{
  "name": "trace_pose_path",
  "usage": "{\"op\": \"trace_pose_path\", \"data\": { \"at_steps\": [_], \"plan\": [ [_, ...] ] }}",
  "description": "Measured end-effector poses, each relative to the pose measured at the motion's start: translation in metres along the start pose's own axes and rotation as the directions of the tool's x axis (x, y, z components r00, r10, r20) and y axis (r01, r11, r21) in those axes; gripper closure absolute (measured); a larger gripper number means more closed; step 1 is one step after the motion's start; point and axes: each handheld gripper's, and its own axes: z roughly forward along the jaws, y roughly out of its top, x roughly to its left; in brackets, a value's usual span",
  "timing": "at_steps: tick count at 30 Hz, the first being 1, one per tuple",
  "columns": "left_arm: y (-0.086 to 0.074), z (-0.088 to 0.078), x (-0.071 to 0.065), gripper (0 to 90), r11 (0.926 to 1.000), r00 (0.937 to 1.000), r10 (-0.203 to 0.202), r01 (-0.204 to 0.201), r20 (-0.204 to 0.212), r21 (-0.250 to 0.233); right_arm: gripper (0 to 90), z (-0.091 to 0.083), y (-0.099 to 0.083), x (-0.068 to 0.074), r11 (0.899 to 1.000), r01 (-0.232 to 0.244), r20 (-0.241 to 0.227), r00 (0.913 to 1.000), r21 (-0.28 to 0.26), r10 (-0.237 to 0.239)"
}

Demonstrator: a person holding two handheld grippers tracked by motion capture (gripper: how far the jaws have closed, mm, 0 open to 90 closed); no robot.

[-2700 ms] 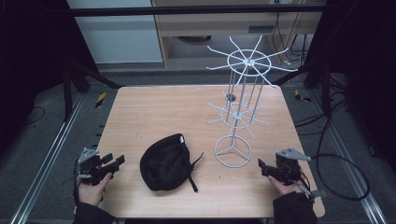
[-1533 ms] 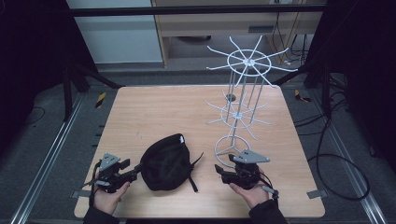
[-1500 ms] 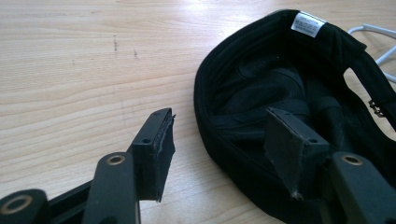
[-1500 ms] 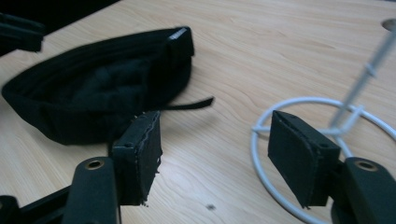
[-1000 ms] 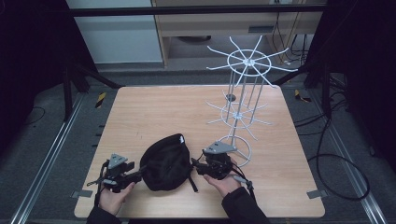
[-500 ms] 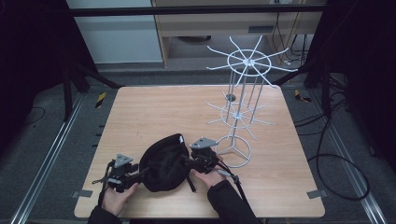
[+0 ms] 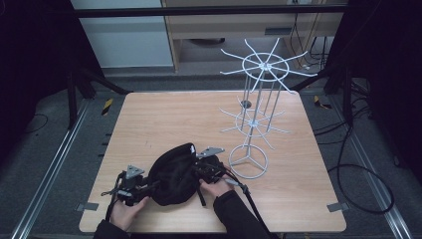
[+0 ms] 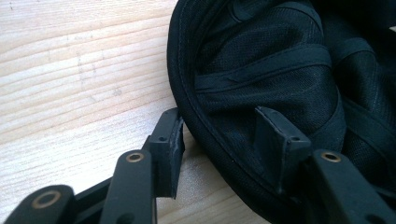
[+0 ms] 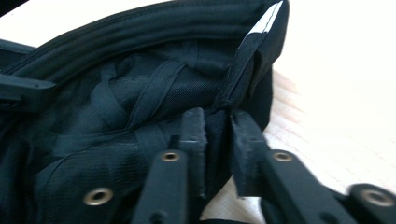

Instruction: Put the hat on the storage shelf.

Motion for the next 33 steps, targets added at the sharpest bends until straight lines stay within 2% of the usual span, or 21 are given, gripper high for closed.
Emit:
{"op": "trace_pose_path", "data": {
  "at_steps": [3, 6, 8, 12, 16, 20, 22, 28, 29, 30, 33],
  "plan": [
    [0.001, -0.001, 0.0, 58.3, 1.0, 1.0, -0.004, 0.004, -0.008, 0.0, 83.2, -0.004, 0.001, 0.002, 1.0, 0.02, 0.009, 0.9998, -0.008, -0.02],
    [0.001, -0.001, 0.0, 63.9, 0.9999, 0.9997, -0.015, 0.015, -0.019, -0.004, 83.8, -0.012, 0.002, 0.004, 0.999, 0.022, -0.008, 0.9997, -0.048, -0.022],
    [0.001, -0.001, 0.001, 66.1, 0.9998, 0.9996, -0.021, 0.021, -0.019, -0.005, 84.0, -0.02, 0.005, 0.005, 0.994, 0.051, -0.022, 0.9983, -0.097, -0.053],
    [0.002, 0.001, 0.003, 69.8, 0.999, 0.9989, -0.042, 0.042, -0.019, -0.017, 84.1, -0.036, 0.01, 0.012, 0.983, 0.102, -0.045, 0.9929, -0.155, -0.11],
    [0.006, 0.003, 0.004, 72.3, 0.9975, 0.998, -0.055, 0.053, -0.032, -0.045, 84.7, -0.047, 0.014, 0.018, 0.973, 0.137, -0.086, 0.9842, -0.183, -0.155],
    [0.01, 0.009, 0.004, 73.8, 0.9969, 0.998, -0.054, 0.052, -0.032, -0.06, 85.0, -0.053, 0.011, 0.025, 0.965, 0.197, -0.098, 0.9714, -0.173, -0.216],
    [0.012, 0.014, 0.004, 74.2, 0.9975, 0.9985, -0.048, 0.046, -0.028, -0.054, 85.0, -0.054, 0.007, 0.025, 0.965, 0.212, -0.106, 0.9675, -0.156, -0.23],
    [0.016, 0.022, 0.003, 71.9, 0.9981, 0.9992, -0.04, 0.04, 0.007, -0.046, 84.8, -0.054, -0.002, 0.021, 0.971, 0.207, -0.093, 0.9714, -0.122, -0.219],
    [0.016, 0.022, 0.004, 67.7, 0.9982, 0.9992, -0.039, 0.039, 0.013, -0.045, 84.8, -0.053, -0.006, 0.019, 0.974, 0.195, -0.082, 0.9754, -0.114, -0.205],
    [0.016, 0.021, 0.005, 67.7, 0.9979, 0.999, -0.04, 0.041, 0.021, -0.05, 84.8, -0.053, -0.006, 0.019, 0.974, 0.195, -0.082, 0.9754, -0.114, -0.205],
    [0.019, 0.015, 0.006, 59.2, 0.9963, 0.9984, -0.046, 0.048, 0.034, -0.071, 84.7, -0.052, -0.01, 0.017, 0.979, 0.178, -0.071, 0.9801, -0.102, -0.185]
  ]
}}
